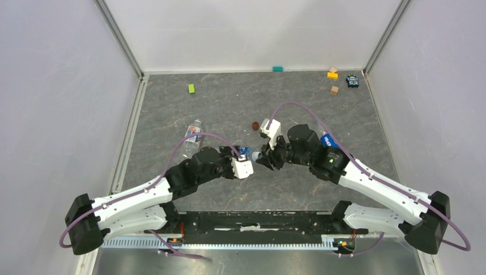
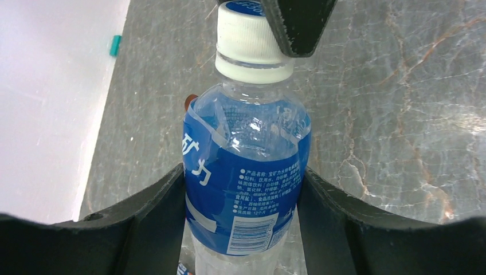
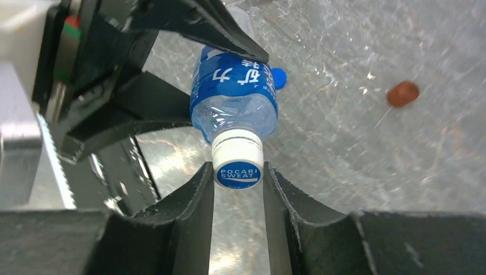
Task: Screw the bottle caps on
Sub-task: Screw the bottle cap onto the plastic bottle.
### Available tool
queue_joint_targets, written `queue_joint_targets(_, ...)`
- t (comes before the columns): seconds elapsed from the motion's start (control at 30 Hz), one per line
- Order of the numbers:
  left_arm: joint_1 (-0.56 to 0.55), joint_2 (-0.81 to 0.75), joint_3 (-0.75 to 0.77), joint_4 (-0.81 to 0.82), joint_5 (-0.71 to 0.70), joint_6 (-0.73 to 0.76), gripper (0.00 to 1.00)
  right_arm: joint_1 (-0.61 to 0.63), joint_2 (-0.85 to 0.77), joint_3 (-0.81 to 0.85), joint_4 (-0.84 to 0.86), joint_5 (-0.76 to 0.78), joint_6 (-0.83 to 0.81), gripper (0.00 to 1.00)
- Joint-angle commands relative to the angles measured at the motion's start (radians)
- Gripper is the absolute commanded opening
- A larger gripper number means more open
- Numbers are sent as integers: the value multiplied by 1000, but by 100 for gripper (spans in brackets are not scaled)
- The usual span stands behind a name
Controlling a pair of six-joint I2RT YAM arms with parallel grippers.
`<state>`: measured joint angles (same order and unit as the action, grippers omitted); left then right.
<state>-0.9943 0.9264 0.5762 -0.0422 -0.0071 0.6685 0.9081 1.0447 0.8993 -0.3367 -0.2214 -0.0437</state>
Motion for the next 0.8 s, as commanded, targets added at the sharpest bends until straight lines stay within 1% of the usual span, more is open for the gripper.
queue_joint_targets(0.0, -2, -23, -3, 128, -70, 39, 2, 7, 10, 37, 88, 109, 405, 12)
queue_joint_targets(0.1, -3, -21, -7, 128, -68, 41, 2, 7, -7, 42, 110, 82, 406, 22)
queue_joint_targets(0.17, -3, -22, -7, 126, -62, 40, 2, 8, -24, 53, 114, 59, 370, 33)
queue_joint_targets(0.2, -3, -20, -6, 125, -59, 40, 2, 7, -35, 58, 113, 48, 332, 39)
queue_joint_targets(0.27, -2, -14, -6, 124, -53, 36, 2, 8, -71, 60, 113, 29, 225, 45)
queue_joint_targets(0.5, -3, -6, 5, 114, -15, 7, 2, 7, -275, -20, 131, 68, -192, 58)
queue_joint_targets(0.57, -2, -6, 10, 109, 1, -3, 2, 7, -326, -49, 141, 72, -286, 61)
queue_joint_targets(0.67, -3, -4, 14, 107, 40, -19, 2, 8, -374, -75, 141, 37, -429, 66)
queue_joint_targets(0.77, -2, -2, 19, 103, 82, -32, 2, 8, -397, -103, 128, -2, -601, 68)
